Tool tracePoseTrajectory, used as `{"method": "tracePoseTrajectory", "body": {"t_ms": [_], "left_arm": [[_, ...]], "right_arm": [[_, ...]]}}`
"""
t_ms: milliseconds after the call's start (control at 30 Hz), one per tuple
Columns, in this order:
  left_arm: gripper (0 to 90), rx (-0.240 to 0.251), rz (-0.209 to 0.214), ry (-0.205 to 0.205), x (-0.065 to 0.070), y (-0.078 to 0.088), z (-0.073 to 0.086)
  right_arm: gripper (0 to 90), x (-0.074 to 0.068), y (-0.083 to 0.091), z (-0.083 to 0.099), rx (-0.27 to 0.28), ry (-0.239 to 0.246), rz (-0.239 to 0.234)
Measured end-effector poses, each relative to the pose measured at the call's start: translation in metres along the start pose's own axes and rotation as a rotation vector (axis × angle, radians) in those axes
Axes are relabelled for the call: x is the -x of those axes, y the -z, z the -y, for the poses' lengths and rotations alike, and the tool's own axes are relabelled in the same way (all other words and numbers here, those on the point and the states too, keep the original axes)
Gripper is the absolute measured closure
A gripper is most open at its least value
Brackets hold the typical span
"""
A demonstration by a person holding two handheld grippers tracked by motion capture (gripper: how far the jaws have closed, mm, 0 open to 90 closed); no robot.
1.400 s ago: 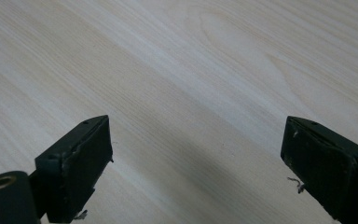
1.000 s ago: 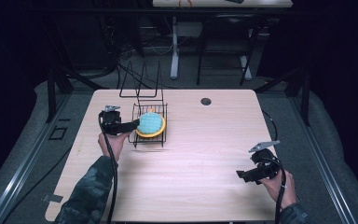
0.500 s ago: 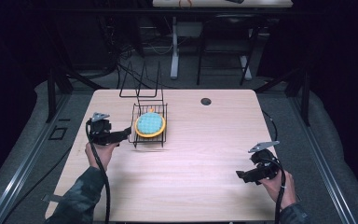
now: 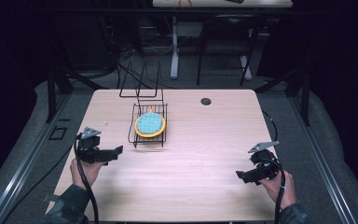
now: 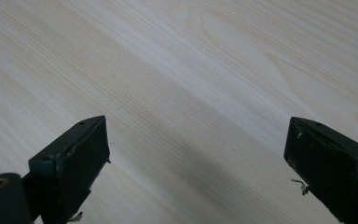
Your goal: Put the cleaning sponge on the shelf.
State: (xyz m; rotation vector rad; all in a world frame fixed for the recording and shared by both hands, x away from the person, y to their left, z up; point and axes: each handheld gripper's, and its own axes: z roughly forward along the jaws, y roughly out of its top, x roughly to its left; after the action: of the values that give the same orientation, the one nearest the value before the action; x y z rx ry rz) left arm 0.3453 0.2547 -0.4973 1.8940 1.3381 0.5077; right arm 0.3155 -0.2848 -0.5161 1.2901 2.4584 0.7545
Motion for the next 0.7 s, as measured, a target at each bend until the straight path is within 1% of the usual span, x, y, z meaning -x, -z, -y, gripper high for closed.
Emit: {"method": "tracePoseTrajectory", "body": {"t_ms": [100, 167, 233, 267, 300, 367, 400, 567, 700], "left_arm": [[0.2, -0.008, -0.005, -0.011, 0.000, 0.009, 0.009], [0.2, -0.022, -0.008, -0.017, -0.001, 0.014, 0.015], [0.2, -0.028, -0.005, -0.018, -0.001, 0.018, 0.021], [0.2, -0.033, -0.001, -0.013, 0.000, 0.021, 0.029], [0.2, -0.033, -0.001, -0.013, 0.000, 0.021, 0.029], [0.2, -0.050, 0.002, -0.014, 0.000, 0.024, 0.035], [0.2, -0.057, 0.011, -0.018, -0.001, 0.025, 0.041], [0.2, -0.073, 0.022, -0.017, -0.003, 0.025, 0.047], [0.2, -0.098, 0.025, -0.022, -0.004, 0.021, 0.047]], "right_arm": [[6.0, -0.001, 0.000, 0.000, 0.003, 0.004, 0.004], [6.0, -0.001, 0.000, 0.000, -0.002, 0.002, -0.001], [6.0, -0.001, -0.001, 0.000, -0.004, 0.003, -0.002], [6.0, -0.001, -0.001, 0.000, -0.006, 0.003, -0.001], [6.0, -0.001, -0.001, 0.000, -0.006, 0.003, -0.001], [6.0, -0.001, -0.001, 0.000, -0.008, 0.005, 0.000], [6.0, -0.001, -0.002, 0.000, -0.009, 0.011, 0.005], [5.7, -0.001, -0.004, 0.001, -0.016, 0.014, 0.003], [5.5, -0.001, -0.006, 0.001, -0.024, 0.021, 0.007]]}}
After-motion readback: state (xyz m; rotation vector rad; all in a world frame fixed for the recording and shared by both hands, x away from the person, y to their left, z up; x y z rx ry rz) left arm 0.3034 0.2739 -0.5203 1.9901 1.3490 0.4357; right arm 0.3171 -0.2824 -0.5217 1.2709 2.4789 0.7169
